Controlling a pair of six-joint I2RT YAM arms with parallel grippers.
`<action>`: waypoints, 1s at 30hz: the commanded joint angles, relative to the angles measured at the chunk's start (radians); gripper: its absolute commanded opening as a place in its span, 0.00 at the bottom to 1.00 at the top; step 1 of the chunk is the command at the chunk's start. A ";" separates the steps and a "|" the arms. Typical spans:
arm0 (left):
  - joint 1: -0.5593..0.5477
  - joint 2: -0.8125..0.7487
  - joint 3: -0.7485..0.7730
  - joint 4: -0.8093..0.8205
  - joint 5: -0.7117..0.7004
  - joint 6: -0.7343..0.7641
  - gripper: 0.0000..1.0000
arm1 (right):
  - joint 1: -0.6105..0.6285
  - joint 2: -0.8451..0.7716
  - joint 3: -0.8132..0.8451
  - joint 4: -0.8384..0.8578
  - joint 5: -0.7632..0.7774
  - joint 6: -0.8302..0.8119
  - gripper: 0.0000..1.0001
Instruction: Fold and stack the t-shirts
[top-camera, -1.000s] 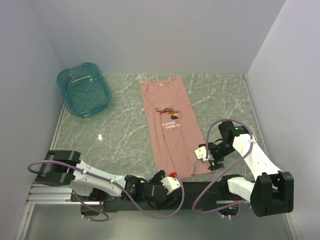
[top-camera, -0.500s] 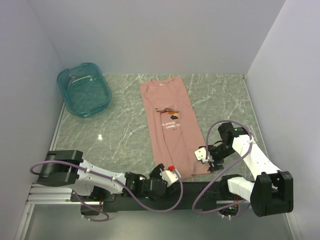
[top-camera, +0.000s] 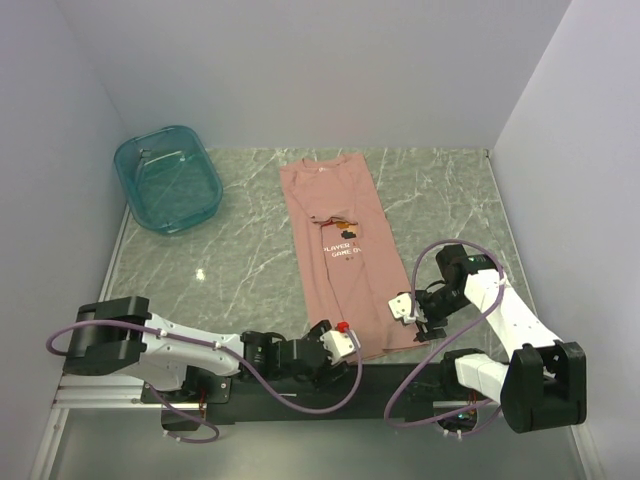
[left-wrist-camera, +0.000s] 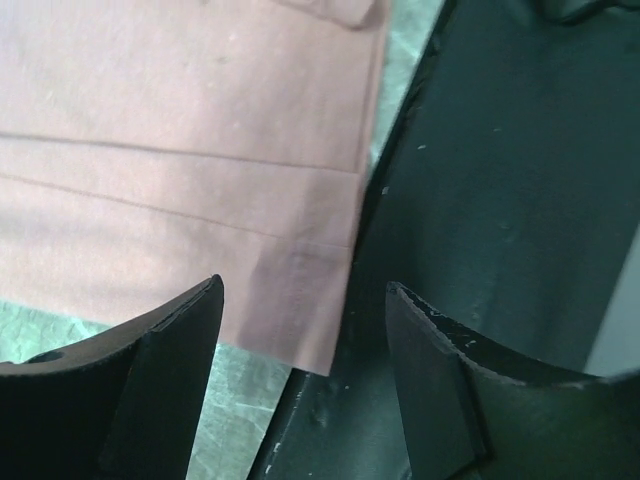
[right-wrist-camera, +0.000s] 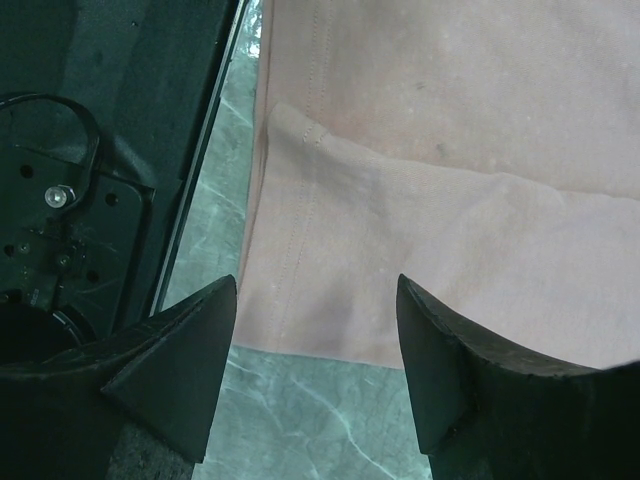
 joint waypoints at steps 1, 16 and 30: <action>0.001 0.002 0.008 0.022 0.060 0.035 0.72 | 0.000 0.009 0.003 0.000 -0.030 -0.001 0.72; 0.037 0.142 0.055 -0.007 0.004 0.093 0.51 | -0.001 0.005 0.018 -0.029 -0.024 -0.001 0.69; 0.037 0.137 0.072 0.011 -0.020 0.114 0.01 | 0.029 -0.032 -0.066 -0.049 0.099 -0.103 0.66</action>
